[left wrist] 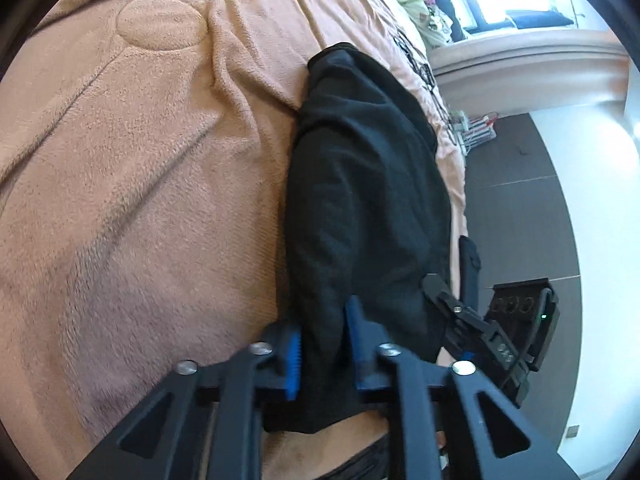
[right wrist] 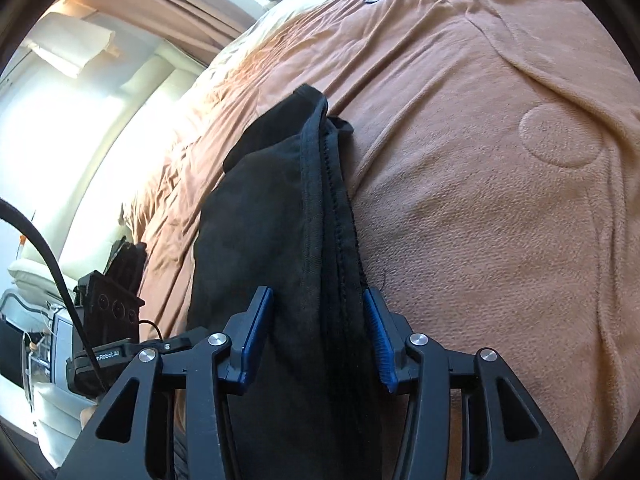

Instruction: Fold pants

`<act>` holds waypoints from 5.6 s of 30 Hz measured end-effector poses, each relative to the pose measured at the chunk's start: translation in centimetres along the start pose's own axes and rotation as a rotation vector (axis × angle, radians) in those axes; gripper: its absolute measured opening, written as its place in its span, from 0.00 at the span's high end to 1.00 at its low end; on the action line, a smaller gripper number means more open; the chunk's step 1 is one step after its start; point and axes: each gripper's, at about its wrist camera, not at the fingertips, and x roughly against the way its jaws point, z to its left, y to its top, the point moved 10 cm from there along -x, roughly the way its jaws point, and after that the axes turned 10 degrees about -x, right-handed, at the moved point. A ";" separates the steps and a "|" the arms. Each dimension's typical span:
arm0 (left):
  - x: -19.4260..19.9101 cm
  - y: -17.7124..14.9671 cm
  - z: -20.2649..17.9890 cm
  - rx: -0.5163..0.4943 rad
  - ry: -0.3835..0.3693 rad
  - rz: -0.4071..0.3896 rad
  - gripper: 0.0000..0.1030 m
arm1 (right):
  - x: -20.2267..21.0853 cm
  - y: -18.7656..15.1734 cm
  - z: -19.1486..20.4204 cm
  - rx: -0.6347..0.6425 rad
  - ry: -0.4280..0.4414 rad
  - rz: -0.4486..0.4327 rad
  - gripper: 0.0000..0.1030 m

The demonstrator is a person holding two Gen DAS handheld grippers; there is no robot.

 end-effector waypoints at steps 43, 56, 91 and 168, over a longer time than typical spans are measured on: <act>9.9 4.4 4.1 -0.004 0.070 -0.084 0.61 | 0.5 2.1 10.2 0.237 -0.118 -0.018 0.56; 8.8 4.8 5.4 0.097 0.019 -0.122 0.61 | -8.7 4.8 15.4 0.470 -0.171 0.103 0.56; 7.2 3.7 7.0 0.184 -0.027 -0.119 0.73 | -18.2 6.4 17.9 0.524 -0.219 0.231 0.65; 4.7 8.1 6.3 0.006 0.009 0.015 0.93 | -6.7 1.6 0.6 -0.183 0.242 0.142 0.44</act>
